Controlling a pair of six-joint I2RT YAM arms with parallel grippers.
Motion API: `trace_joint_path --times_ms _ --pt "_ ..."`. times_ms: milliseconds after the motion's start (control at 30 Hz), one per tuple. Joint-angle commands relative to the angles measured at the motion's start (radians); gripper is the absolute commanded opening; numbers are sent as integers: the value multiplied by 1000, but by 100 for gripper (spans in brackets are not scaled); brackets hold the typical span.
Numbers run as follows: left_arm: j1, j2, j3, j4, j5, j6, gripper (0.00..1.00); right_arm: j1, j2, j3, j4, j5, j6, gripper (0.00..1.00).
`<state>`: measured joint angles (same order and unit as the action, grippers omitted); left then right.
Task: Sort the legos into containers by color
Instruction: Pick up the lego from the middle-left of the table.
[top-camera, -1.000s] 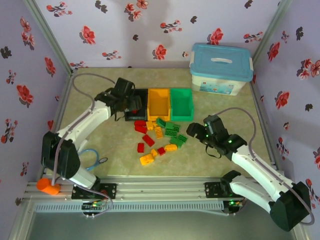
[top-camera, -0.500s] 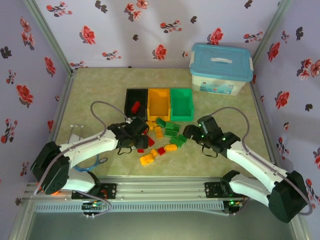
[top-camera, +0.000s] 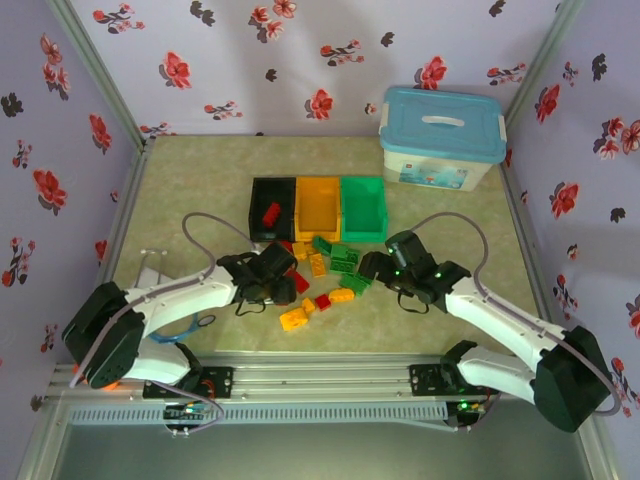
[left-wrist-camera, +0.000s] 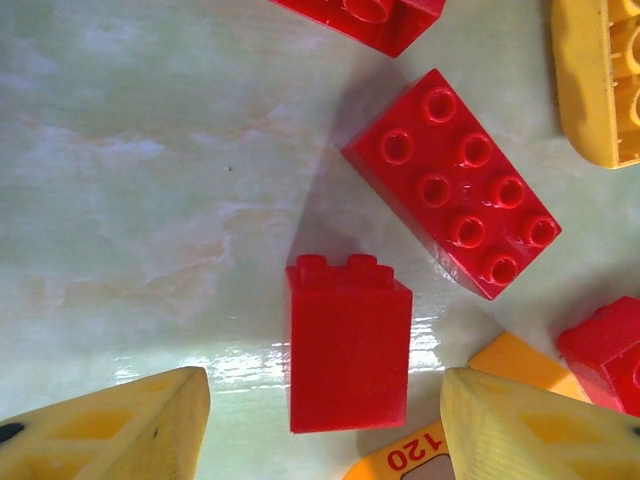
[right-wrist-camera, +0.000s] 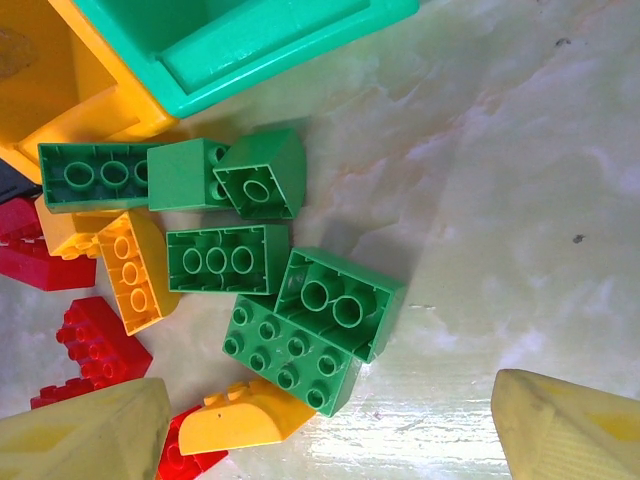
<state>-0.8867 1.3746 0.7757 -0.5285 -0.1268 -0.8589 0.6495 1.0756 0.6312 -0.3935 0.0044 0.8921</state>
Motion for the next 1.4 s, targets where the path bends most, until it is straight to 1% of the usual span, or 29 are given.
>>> trace_joint_path --times_ms 0,133,267,467,767,933,1133,1233,1367 --pt "-9 29 7 33 16 -19 62 14 2 27 13 29 13 84" --pt "-9 67 7 46 21 -13 62 16 1 23 11 36 14 84" --pt "-9 94 -10 70 22 -24 58 18 3 22 14 37 13 84" --pt "-9 102 -29 90 22 -33 46 18 1 16 16 37 16 84" --pt "-9 77 -18 66 0 -24 28 21 -21 -3 20 45 24 84" --pt "-9 53 -8 40 -24 -19 27 22 0 9 21 36 19 83" --pt "0 6 55 -35 -71 16 27 27 21 28 26 32 17 83" --pt "36 -18 103 -66 -78 53 27 30 32 32 31 29 18 83" --pt "111 -22 181 -92 -79 112 27 43 40 40 35 23 9 84"
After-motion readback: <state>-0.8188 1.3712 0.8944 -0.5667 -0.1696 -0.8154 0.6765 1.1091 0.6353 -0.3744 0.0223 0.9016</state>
